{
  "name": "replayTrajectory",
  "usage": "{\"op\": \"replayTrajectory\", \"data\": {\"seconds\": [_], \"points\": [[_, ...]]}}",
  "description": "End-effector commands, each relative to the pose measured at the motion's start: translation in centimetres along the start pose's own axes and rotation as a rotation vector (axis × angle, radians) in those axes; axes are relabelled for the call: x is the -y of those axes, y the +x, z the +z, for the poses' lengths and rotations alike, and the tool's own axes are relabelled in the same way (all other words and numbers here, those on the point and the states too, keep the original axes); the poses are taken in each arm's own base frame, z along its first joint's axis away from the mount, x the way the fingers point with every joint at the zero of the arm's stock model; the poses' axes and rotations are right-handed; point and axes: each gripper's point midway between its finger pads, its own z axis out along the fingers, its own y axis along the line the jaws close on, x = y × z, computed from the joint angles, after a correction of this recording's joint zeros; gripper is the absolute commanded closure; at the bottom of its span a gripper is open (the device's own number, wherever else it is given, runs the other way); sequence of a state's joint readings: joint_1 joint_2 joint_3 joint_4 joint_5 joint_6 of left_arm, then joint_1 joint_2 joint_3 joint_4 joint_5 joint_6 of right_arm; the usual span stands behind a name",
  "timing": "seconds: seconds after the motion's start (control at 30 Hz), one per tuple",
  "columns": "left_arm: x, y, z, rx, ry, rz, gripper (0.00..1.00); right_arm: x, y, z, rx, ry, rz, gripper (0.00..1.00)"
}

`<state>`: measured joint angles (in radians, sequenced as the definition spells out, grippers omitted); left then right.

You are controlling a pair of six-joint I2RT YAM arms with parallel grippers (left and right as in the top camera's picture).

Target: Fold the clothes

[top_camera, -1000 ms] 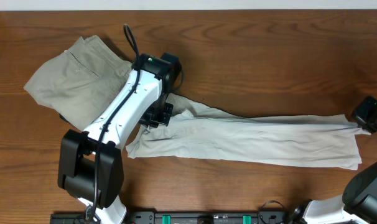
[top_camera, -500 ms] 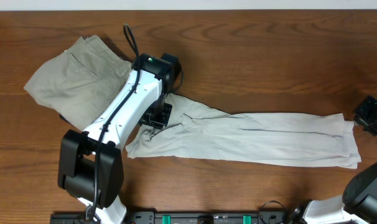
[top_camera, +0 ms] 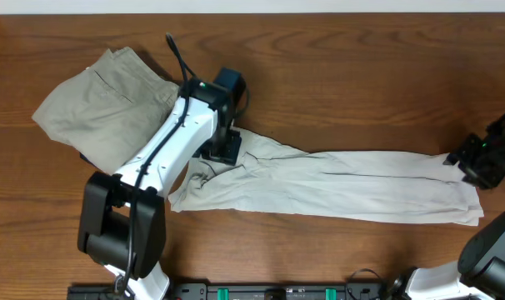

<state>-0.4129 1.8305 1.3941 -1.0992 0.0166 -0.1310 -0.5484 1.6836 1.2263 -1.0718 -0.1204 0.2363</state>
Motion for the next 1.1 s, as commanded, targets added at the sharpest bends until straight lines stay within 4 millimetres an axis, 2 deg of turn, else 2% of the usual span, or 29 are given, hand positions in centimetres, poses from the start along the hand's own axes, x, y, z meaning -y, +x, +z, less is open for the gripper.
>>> {"op": "replayTrajectory", "data": {"seconds": [0.0,0.07,0.17,0.2,0.33,0.37,0.5,0.6,0.67,0.83,0.97,1.07], "points": [[0.1,1.4,2.4,-0.041,0.022,-0.011,0.33,-0.5,1.1,0.7,-0.017,-0.042,-0.012,0.49],[0.1,1.8,3.7,-0.043,0.021,-0.011,0.33,-0.2,1.2,1.1,-0.017,-0.042,-0.004,0.46],[-0.1,2.9,5.5,-0.062,0.017,-0.01,0.34,0.8,0.4,1.1,0.011,-0.026,0.016,0.32],[-0.2,3.2,5.9,-0.067,0.016,-0.011,0.4,1.2,0.1,1.1,0.021,-0.021,0.024,0.29],[-0.5,4.3,7.0,-0.091,0.008,-0.016,0.89,2.1,-0.6,1.0,0.041,-0.036,0.06,0.28],[-0.6,4.3,7.0,-0.093,0.007,-0.018,0.94,2.1,-0.5,0.9,0.037,-0.043,0.064,0.29],[-0.7,4.8,6.8,-0.115,0.003,-0.049,0.94,1.9,-0.4,1.0,0.034,-0.047,0.061,0.28],[-0.9,5.3,5.9,-0.151,-0.004,-0.057,0.94,1.6,-0.4,1.0,0.035,-0.054,0.056,0.28],[-0.9,5.2,4.8,-0.159,-0.006,-0.057,0.73,1.6,-0.5,1.0,0.036,-0.054,0.054,0.28],[-0.7,3.2,2.0,-0.088,0.008,-0.06,0.36,1.6,-0.6,1.0,0.04,-0.054,0.052,0.28],[-0.3,0.5,0.9,0.023,0.031,-0.06,0.25,1.4,-1.2,1.1,0.061,-0.061,-0.007,0.26],[0.1,-1.8,0.8,0.112,0.048,-0.047,0.25,1.4,-2.1,1.8,0.08,-0.06,-0.076,0.25]]}}
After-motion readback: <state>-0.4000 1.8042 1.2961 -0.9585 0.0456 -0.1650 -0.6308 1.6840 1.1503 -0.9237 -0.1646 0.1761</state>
